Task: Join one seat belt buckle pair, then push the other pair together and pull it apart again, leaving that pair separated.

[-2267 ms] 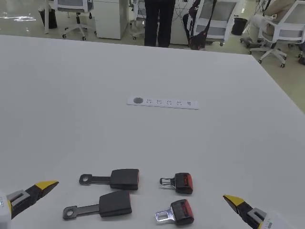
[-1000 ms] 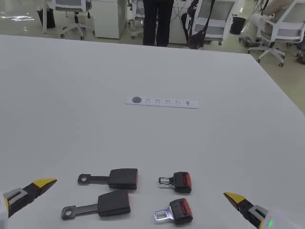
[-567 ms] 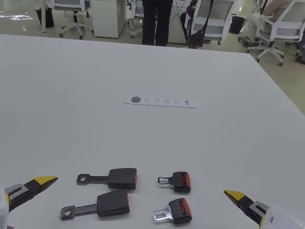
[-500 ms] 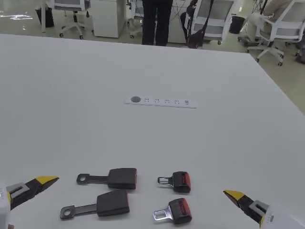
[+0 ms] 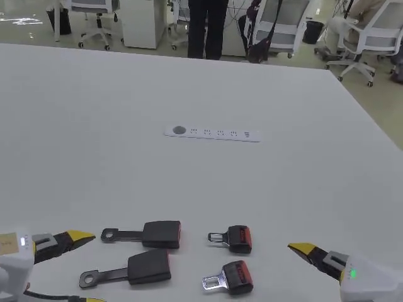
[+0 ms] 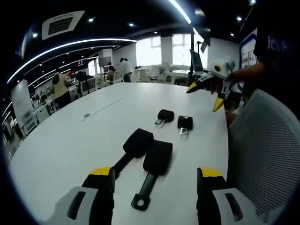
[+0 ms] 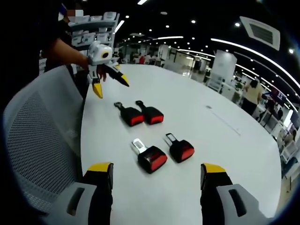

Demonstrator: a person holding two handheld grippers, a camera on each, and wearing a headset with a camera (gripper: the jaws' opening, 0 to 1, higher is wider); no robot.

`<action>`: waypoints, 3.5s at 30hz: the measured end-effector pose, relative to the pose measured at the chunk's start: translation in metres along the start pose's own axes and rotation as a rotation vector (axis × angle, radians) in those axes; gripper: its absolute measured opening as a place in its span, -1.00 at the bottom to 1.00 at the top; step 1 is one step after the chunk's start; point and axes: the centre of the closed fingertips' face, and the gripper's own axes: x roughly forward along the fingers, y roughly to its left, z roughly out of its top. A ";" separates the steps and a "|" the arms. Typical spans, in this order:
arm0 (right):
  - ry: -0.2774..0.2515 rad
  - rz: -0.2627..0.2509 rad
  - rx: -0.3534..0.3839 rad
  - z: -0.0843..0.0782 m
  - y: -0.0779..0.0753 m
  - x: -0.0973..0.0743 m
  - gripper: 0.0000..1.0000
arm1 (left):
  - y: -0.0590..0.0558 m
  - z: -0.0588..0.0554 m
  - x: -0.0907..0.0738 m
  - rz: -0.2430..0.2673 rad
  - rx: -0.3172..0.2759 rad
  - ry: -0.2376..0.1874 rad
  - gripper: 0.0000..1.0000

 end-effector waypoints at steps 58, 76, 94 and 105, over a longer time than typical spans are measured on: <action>0.242 0.381 -0.310 -0.029 0.009 0.079 -0.33 | 0.002 -0.029 0.073 -0.273 0.257 0.364 -0.37; 0.235 0.361 -0.250 -0.025 0.014 0.086 -0.38 | 0.002 -0.039 0.077 -0.336 0.353 0.414 -0.37; 0.214 0.355 -0.236 -0.010 0.022 0.098 -0.39 | 0.004 -0.045 0.080 -0.349 0.335 0.438 -0.38; 0.209 0.353 -0.244 -0.003 0.027 0.109 -0.39 | 0.002 -0.046 0.082 -0.367 0.313 0.460 -0.37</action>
